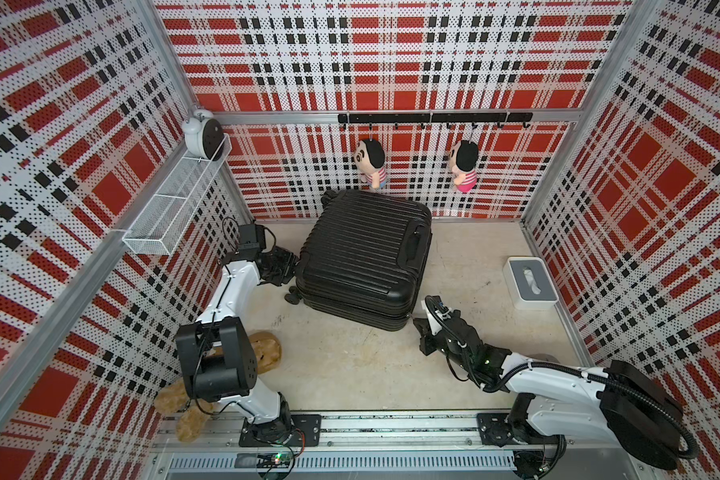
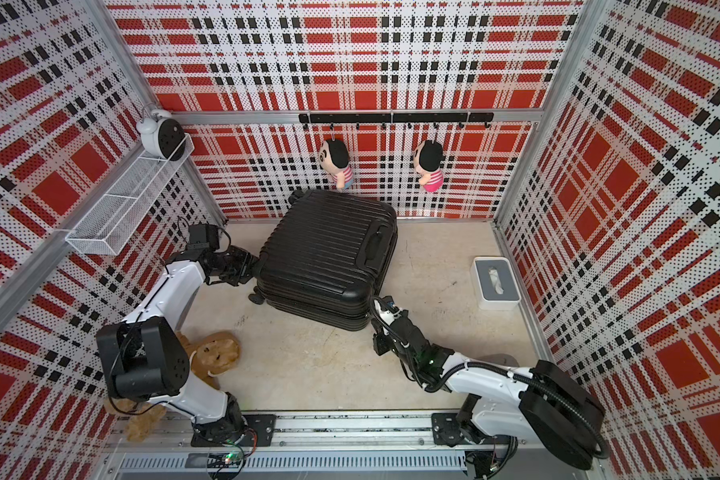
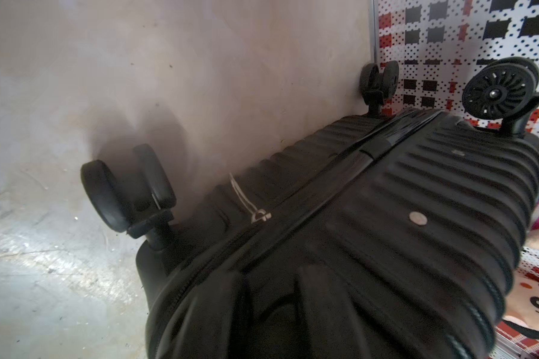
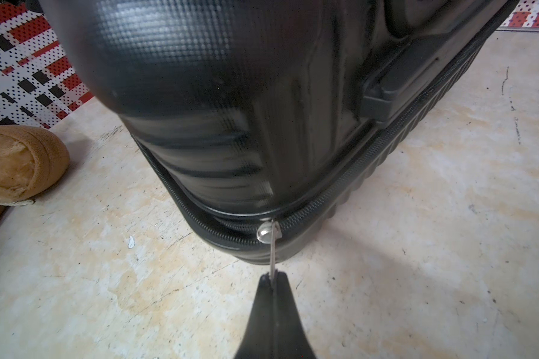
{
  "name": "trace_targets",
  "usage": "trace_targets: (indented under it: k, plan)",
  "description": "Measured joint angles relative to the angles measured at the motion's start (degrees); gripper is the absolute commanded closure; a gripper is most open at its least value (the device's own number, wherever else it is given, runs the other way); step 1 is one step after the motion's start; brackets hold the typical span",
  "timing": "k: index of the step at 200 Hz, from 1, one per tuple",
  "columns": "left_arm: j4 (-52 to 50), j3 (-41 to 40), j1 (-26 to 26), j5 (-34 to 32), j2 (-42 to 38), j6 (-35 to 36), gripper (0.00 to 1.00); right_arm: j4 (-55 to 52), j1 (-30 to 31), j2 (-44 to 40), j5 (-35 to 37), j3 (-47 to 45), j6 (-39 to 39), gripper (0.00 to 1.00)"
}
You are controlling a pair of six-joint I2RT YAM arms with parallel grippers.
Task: Open the suitcase zippers
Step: Unzip the zipper on the suitcase.
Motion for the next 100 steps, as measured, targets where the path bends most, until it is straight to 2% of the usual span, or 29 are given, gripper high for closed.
trace_targets:
  k: [45,100]
  plan:
    - [-3.2,2.9,1.1,0.9,1.1,6.9,1.00,-2.4,0.0,-3.5,-1.8,-0.1,-4.4,1.00]
    - [-6.7,2.4,6.1,6.1,0.9,15.2,1.00,-5.2,-1.3,-7.3,-7.0,-0.9,-10.0,1.00]
